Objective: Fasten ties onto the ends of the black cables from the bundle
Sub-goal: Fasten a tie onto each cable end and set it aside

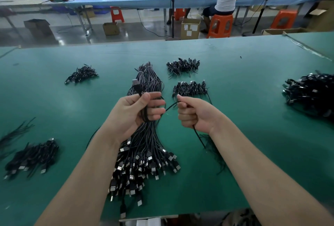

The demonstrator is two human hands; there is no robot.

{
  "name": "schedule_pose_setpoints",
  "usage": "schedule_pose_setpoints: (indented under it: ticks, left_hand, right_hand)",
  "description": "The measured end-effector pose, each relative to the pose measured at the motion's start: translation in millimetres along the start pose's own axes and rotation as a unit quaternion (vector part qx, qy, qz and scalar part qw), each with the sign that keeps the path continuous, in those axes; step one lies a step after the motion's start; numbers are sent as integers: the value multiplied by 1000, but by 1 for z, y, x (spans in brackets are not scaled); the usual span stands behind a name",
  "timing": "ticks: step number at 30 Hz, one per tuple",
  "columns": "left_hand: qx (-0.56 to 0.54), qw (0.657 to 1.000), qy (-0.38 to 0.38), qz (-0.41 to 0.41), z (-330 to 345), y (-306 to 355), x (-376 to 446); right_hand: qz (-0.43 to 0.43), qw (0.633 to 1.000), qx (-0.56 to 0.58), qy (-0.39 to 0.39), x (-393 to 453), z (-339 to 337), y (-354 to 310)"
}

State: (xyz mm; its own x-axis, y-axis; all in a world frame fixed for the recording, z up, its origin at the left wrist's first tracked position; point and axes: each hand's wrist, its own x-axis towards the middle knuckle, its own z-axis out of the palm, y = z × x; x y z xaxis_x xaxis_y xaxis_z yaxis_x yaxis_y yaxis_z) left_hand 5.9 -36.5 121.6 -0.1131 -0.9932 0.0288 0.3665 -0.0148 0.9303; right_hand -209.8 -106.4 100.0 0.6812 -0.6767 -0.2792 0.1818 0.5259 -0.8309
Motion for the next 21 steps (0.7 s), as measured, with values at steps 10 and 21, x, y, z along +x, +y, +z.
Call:
schedule_pose_setpoints:
  ticks: [10,21]
  left_hand:
    - [152,985,-52,-59,19,-29,-3]
    - [104,993,52,-4,25,-52,2]
  right_hand:
    - [46,994,-91,40,4,33,-22]
    - [10,982,-185,31,-10,35,-22]
